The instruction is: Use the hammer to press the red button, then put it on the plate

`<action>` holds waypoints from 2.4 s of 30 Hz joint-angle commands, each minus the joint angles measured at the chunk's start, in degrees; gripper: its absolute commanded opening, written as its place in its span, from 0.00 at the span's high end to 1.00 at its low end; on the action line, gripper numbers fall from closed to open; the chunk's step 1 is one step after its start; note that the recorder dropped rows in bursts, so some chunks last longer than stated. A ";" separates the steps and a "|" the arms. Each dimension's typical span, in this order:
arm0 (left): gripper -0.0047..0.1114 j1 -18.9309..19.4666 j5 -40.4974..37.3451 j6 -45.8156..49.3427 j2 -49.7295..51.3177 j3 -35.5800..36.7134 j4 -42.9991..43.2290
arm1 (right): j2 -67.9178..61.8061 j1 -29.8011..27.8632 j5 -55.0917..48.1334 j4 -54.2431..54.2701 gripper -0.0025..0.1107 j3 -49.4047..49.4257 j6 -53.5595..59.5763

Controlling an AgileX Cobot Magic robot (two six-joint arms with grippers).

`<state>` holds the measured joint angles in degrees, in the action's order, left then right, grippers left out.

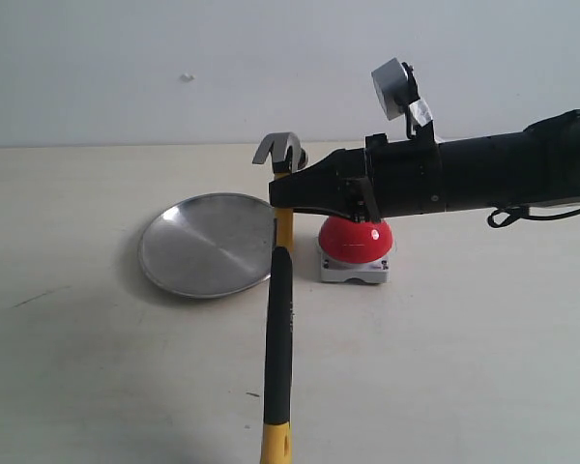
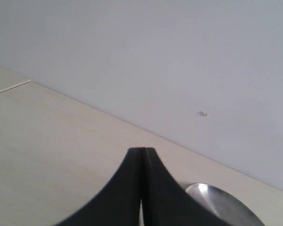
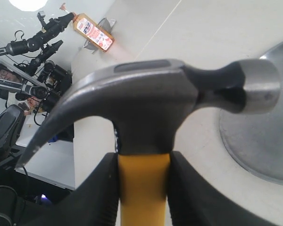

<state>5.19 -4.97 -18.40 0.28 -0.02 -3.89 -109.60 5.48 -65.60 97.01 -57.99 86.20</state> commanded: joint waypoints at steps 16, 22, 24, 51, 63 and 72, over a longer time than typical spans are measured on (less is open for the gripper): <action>0.96 -0.05 2.20 -0.08 -0.28 0.02 0.06 | 0.76 0.16 -3.40 2.94 0.98 -0.83 0.76; 0.96 -0.05 7.59 -4.38 -0.28 0.02 0.06 | 0.76 0.16 -3.13 2.94 0.98 -0.95 0.74; 0.96 -0.05 7.98 -5.53 -0.28 0.02 0.06 | 0.76 0.16 -2.82 2.94 0.98 -0.94 0.74; 0.96 -19.10 10.78 -7.16 43.80 -13.52 10.01 | 0.76 0.16 3.03 2.94 0.98 -1.53 -1.64; 0.80 -26.22 7.50 -5.45 64.14 -24.60 17.45 | 0.76 0.91 8.96 2.94 0.98 -6.50 -7.94; 0.56 -32.81 3.91 -5.45 73.81 -32.47 17.44 | 0.76 1.15 16.50 2.94 0.98 -7.77 -11.34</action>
<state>-25.43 -1.01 -24.04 72.05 -30.57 13.28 -109.62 6.44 -49.94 97.39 -64.90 75.56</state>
